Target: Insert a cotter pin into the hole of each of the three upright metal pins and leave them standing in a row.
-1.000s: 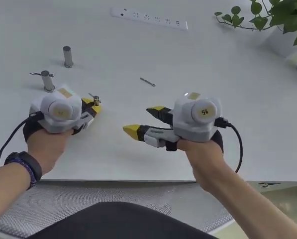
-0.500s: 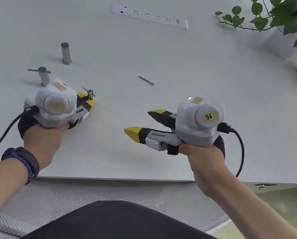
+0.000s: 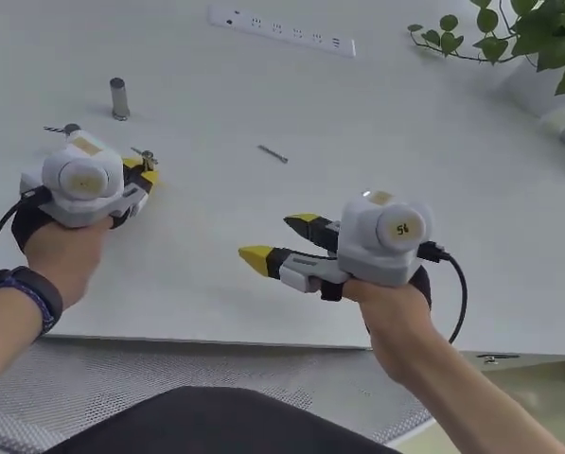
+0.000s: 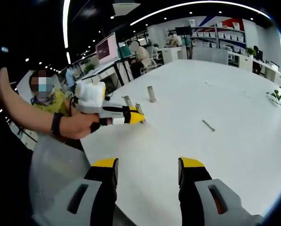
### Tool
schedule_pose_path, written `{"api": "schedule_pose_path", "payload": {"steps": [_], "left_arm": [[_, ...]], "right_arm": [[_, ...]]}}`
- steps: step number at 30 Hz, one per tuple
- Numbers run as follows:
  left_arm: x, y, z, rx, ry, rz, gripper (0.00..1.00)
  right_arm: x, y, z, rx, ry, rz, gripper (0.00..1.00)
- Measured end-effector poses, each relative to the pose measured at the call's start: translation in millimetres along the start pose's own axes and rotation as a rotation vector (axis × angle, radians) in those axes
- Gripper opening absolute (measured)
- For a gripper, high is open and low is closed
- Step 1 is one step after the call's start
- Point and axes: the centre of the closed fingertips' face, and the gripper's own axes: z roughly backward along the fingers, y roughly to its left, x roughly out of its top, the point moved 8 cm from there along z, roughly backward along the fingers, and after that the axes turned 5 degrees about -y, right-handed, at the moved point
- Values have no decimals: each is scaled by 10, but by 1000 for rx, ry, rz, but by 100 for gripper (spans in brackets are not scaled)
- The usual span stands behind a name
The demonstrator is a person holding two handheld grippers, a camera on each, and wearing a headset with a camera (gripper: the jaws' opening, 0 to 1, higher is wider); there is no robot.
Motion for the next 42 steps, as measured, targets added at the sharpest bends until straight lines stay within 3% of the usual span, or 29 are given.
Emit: {"api": "schedule_pose_path", "payload": {"steps": [19,23,42], "left_arm": [[-34,196,-44,122,5,37,6],[-38,188,-56,152,2,30,6],[-23,171,-96,265,-13,109,7]], "right_arm": [[-38,-93,103,-21,2,-19,53],[-46,-102,108,-24,4,-19,53],[-43,-71,102,-15,-5,-27,53]]}}
